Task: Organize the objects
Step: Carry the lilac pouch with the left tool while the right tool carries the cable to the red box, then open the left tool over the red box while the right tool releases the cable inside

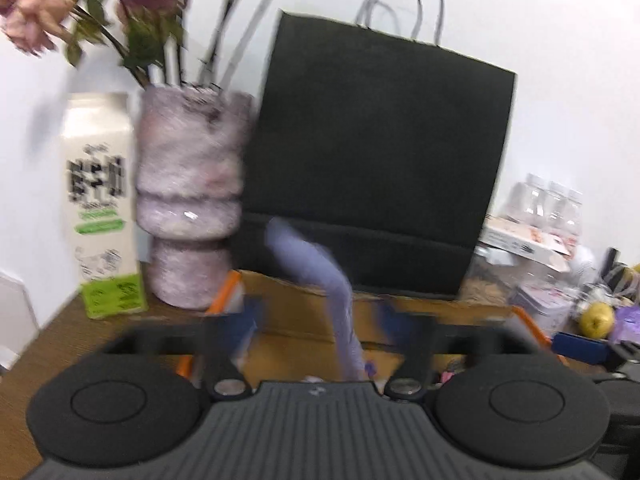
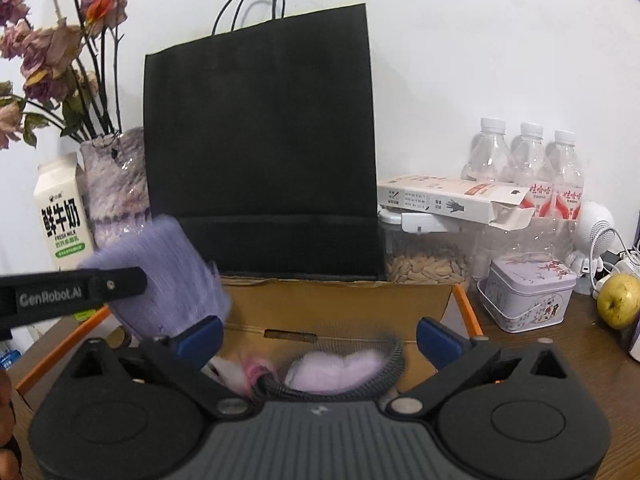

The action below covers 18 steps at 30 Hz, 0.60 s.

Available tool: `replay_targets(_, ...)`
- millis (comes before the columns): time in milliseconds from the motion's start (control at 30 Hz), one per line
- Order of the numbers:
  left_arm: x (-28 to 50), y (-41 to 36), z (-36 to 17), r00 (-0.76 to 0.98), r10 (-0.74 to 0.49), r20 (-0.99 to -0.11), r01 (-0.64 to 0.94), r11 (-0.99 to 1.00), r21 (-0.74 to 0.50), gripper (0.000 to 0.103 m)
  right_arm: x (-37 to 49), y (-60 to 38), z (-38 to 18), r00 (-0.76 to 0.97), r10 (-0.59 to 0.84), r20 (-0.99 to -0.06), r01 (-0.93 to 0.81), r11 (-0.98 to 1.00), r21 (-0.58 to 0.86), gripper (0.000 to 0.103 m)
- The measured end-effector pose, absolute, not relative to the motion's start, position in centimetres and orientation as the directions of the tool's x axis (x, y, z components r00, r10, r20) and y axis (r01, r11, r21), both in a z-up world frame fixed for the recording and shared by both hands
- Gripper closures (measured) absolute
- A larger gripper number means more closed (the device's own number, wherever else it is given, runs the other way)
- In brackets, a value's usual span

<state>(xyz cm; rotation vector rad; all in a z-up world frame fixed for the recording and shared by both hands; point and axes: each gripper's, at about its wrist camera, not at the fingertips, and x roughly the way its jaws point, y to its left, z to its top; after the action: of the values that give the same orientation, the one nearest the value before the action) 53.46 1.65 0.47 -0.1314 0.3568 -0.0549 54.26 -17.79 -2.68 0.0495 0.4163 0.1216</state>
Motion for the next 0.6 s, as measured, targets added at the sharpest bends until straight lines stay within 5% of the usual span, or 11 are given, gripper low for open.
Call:
replay_targets(100, 52.8, 1.9, 0.9, 0.949, -0.059, -0.311, 0.028, 0.994, -0.104, 0.000, 54.3, -17.9, -2.8, 0.907, 0.124, -0.403, -0.101, 0.992, 0.079, 0.000)
replay_targets(600, 51.4, 2.6, 1.5, 0.949, -0.031, -0.313, 0.016, 0.999, -0.051, 0.000, 53.4, -18.0, -2.5, 0.905, 0.100, -0.414, -0.091, 0.995, 0.042, 0.000)
